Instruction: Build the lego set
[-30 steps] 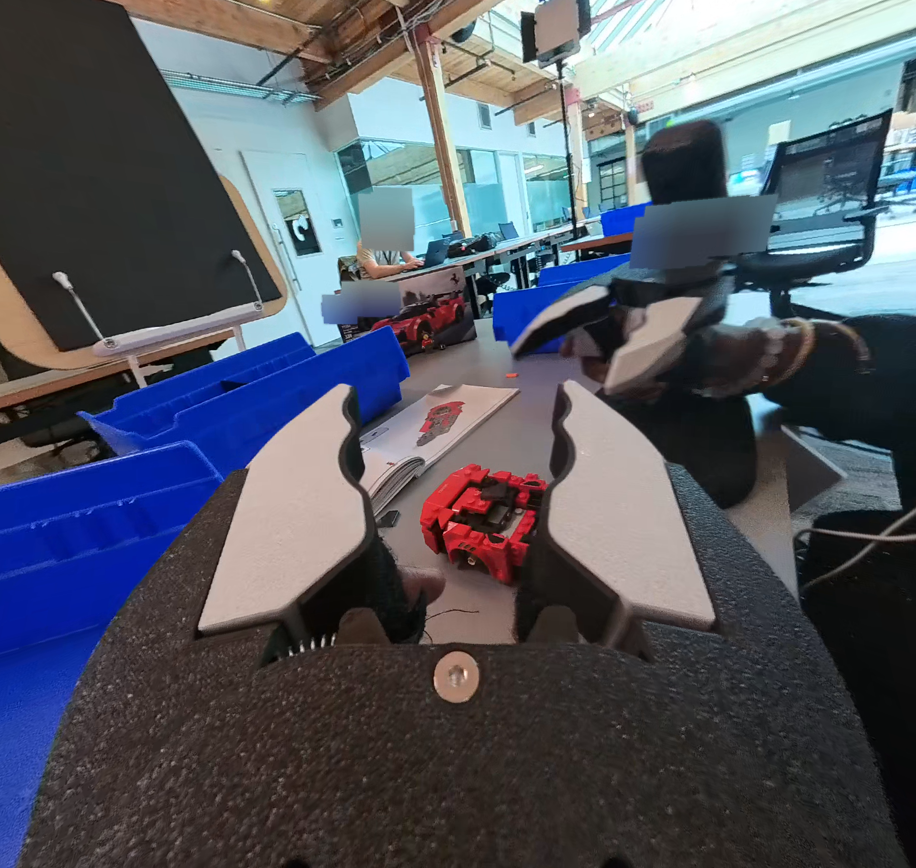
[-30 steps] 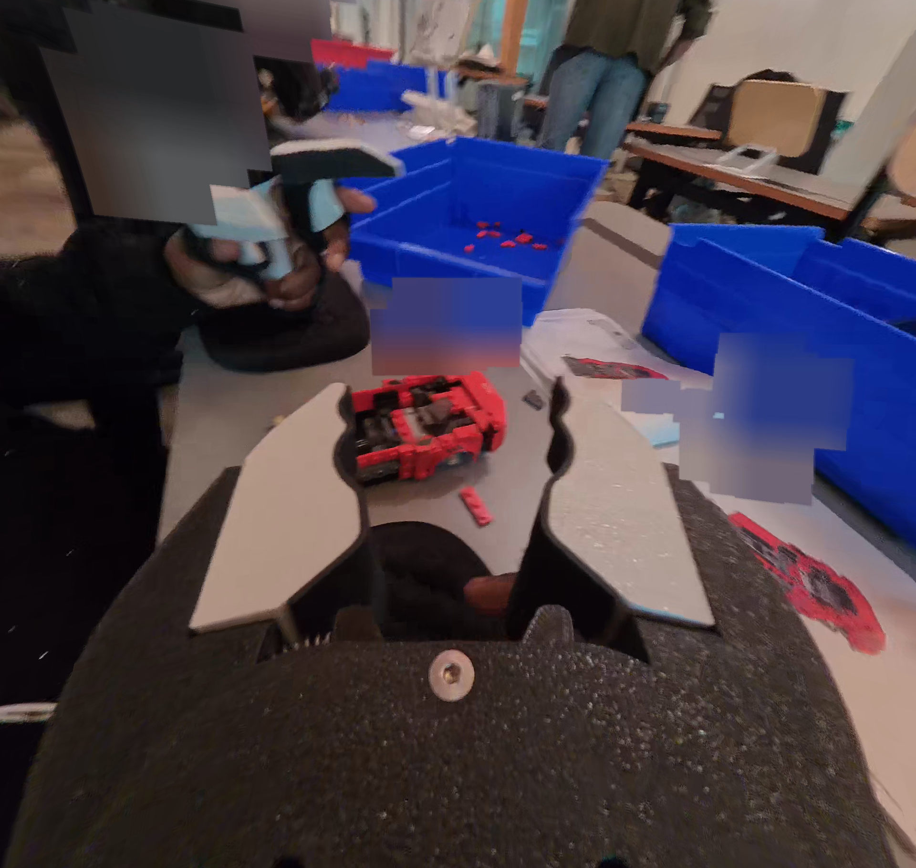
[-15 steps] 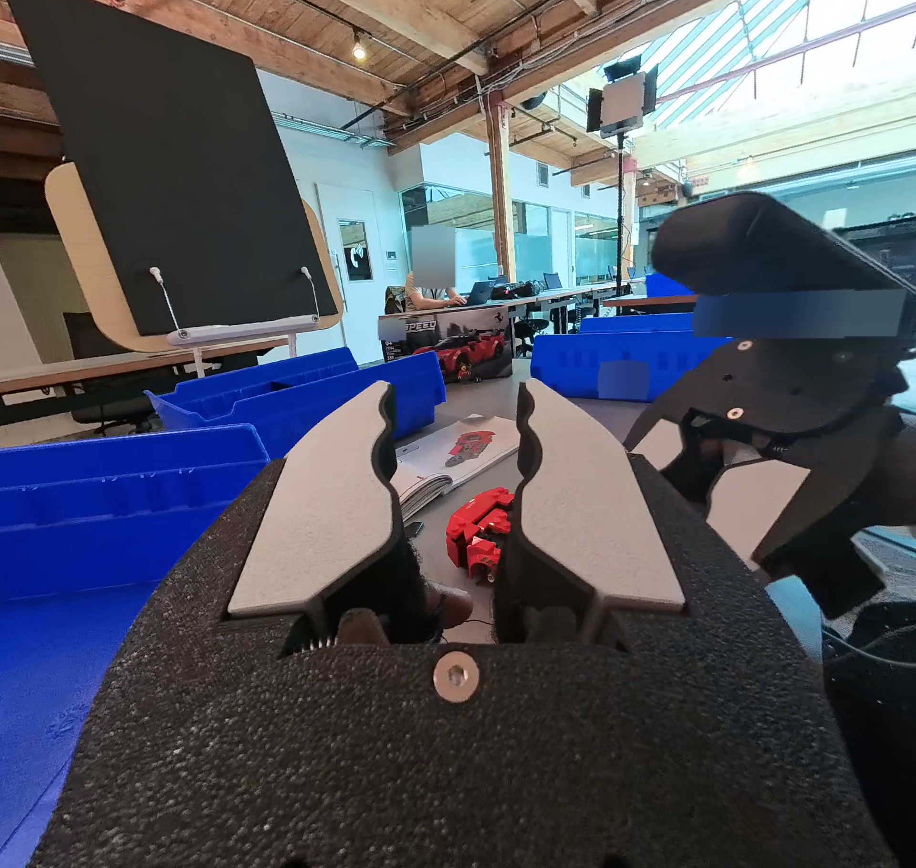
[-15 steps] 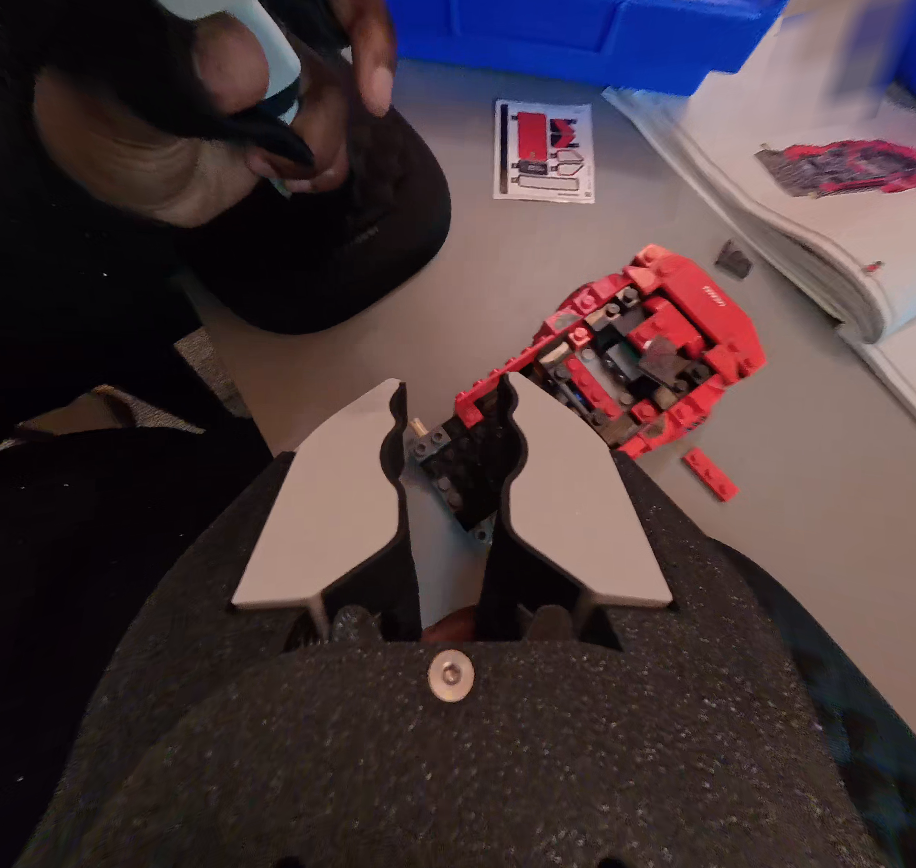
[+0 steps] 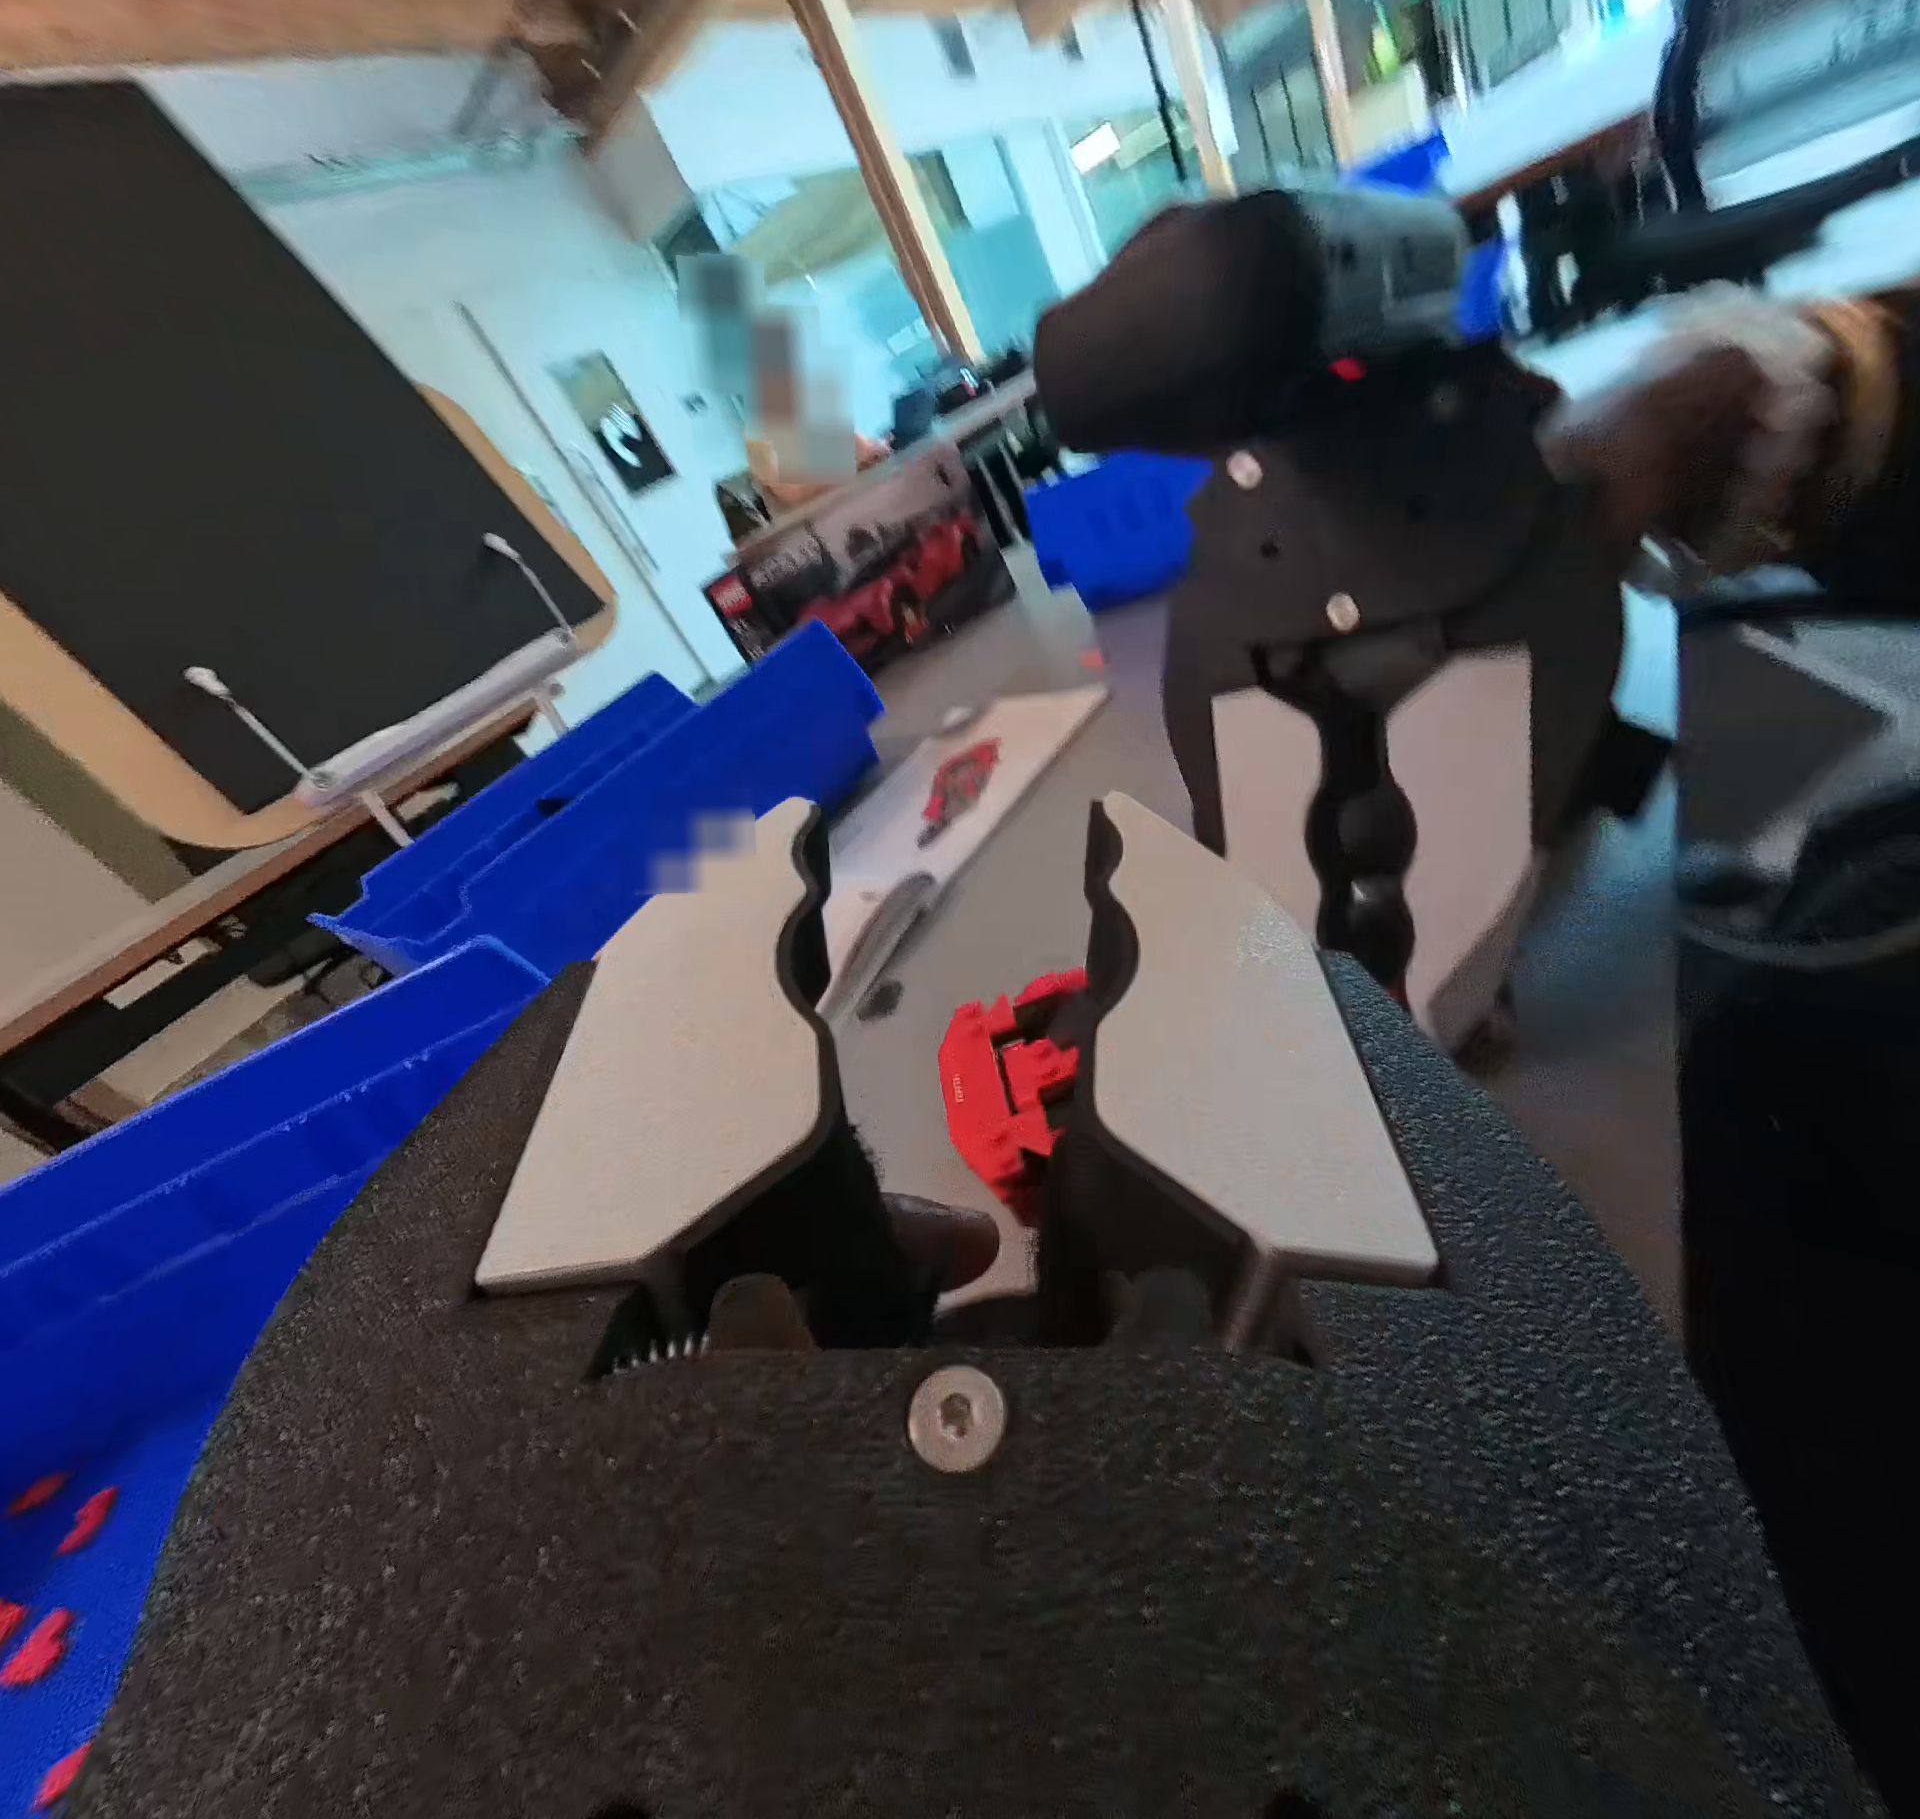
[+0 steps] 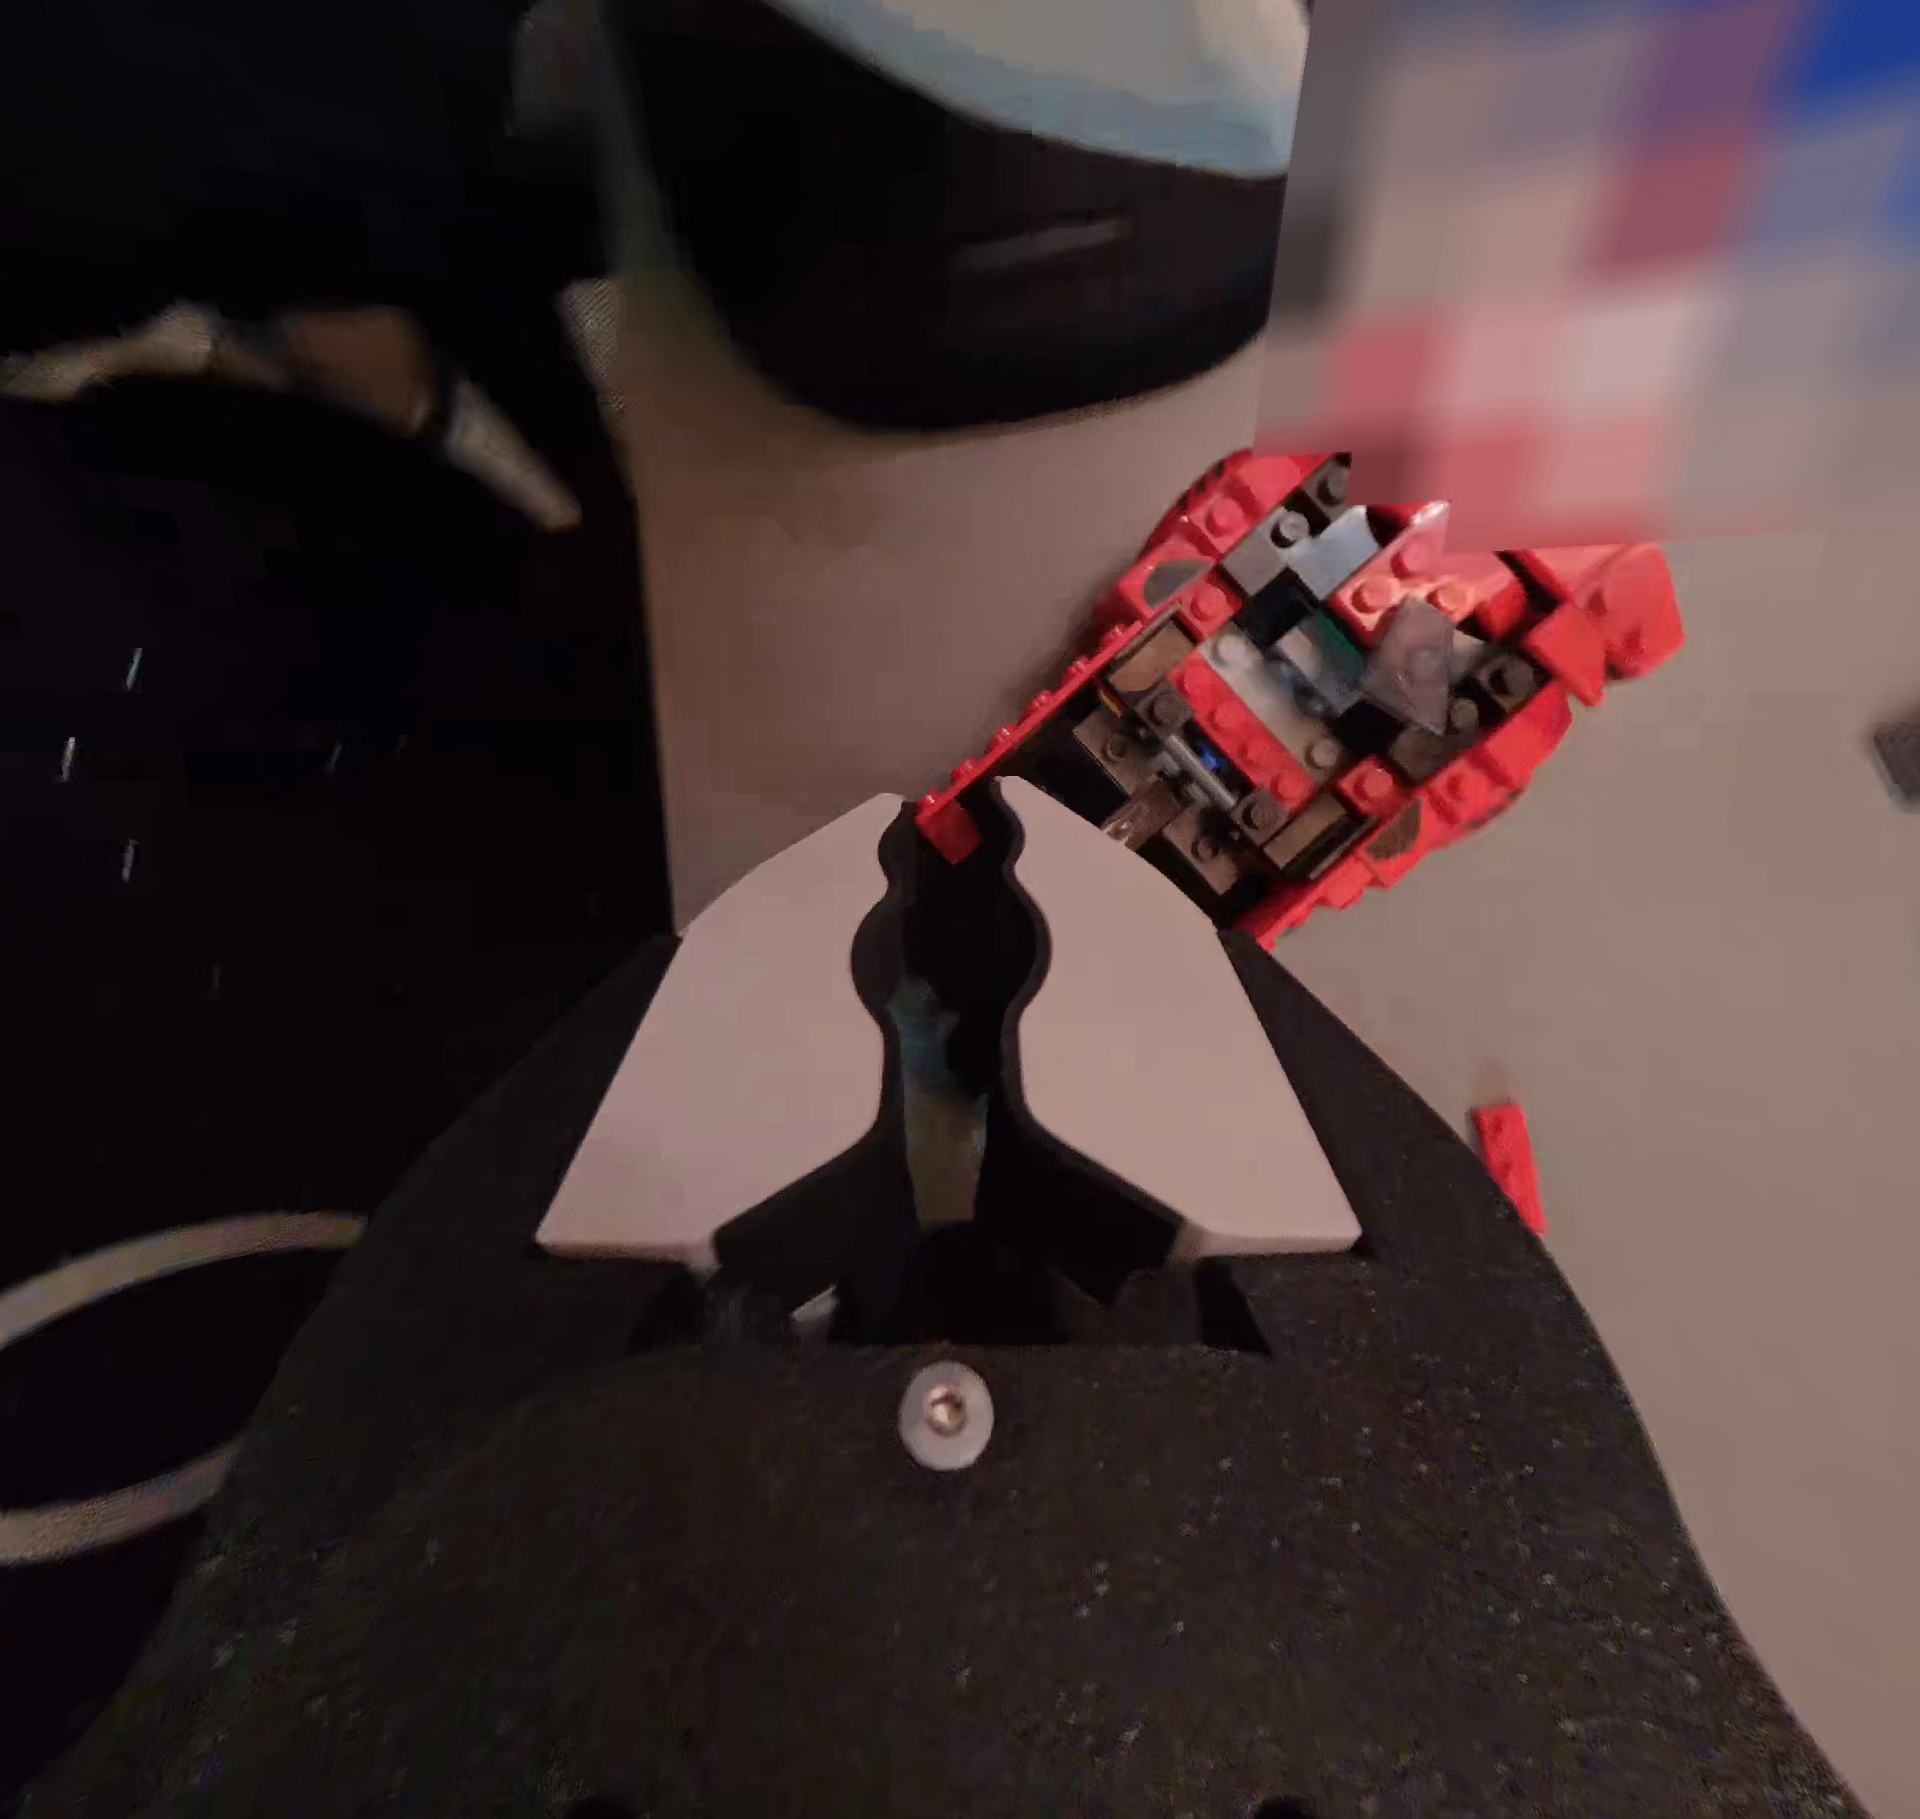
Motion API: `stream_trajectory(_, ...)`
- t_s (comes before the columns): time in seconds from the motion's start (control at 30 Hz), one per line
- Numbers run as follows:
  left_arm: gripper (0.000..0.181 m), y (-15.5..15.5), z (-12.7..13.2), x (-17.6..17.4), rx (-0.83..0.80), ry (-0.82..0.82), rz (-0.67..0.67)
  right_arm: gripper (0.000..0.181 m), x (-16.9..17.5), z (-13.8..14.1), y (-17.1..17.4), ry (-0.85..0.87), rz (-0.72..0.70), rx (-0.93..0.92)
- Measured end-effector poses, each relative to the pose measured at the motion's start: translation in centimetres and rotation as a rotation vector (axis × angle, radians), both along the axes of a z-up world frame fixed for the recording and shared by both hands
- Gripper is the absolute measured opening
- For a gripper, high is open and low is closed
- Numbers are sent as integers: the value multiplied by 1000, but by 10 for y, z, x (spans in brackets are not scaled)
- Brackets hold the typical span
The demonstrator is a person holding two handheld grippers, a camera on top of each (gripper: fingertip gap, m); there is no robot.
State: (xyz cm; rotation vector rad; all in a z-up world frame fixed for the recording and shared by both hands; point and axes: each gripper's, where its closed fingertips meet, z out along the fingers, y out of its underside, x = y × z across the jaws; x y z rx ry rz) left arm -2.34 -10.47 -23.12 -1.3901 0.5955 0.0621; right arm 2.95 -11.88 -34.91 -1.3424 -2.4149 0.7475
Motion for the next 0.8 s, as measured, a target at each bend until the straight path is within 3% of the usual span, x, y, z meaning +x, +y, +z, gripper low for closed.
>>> stream_trajectory(0.07, 47, -9, -12, 7, -94, 93, -40, 11, 15, 0, 0, -3, 223, 15)
stream_trajectory(0.13, 46, -18, -22, 14, -162, 164, -76, 11, 25, 0, 6, -28, 323, 9)
stream_trajectory(0.3, 52, -31, -45, 18, -287, 301, -56, 39, 17, 12, 8, -88, 21, -182)
stream_trajectory(0.37, 56, -31, -55, 17, -310, 372, -27, 39, 13, 9, 4, -55, -63, -169)
stream_trajectory(0.5, 53, -30, -72, 13, -389, 481, 30, 18, 5, -4, 7, -60, -194, -92)
stream_trajectory(0.63, 67, -25, -70, 6, -343, 597, 91, 7, 6, 2, 0, -127, -131, -182)
stream_trajectory(0.8, 77, -18, -68, 6, -263, 829, 119, 4, 12, 29, -4, -282, 24, -555)
